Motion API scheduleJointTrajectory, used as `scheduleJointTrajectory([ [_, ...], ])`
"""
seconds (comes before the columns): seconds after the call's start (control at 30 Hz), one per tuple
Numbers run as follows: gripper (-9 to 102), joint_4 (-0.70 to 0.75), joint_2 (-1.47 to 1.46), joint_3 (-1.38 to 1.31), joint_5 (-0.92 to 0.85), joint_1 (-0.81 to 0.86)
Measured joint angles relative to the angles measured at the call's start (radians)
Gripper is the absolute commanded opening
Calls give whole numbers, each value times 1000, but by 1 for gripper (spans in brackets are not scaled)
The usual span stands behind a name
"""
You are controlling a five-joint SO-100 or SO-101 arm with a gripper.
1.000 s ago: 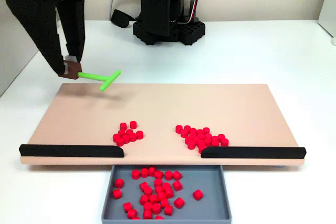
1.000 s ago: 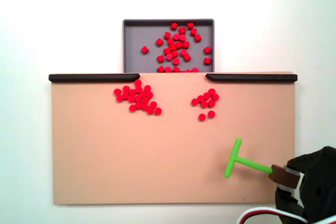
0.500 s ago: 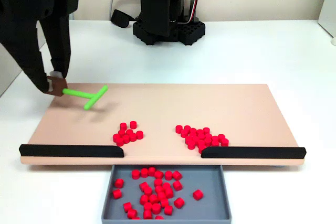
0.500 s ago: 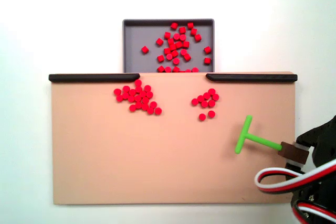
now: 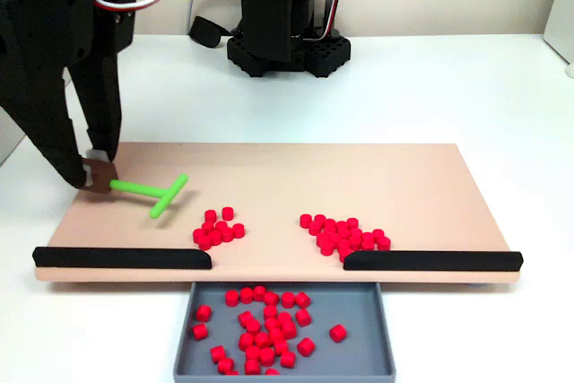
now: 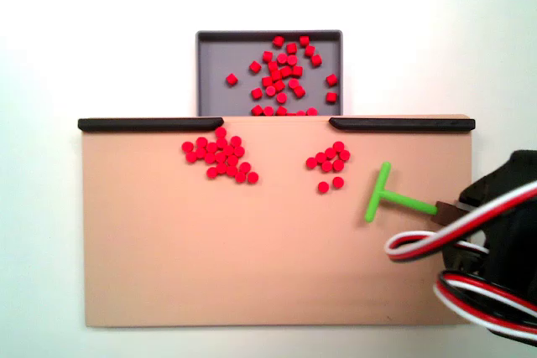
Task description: Push granules from right to the grey container
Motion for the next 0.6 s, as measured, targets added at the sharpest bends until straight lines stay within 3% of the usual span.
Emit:
scheduleJointTrajectory([
  [0.6,0,-3,-64,-63,0,-9],
])
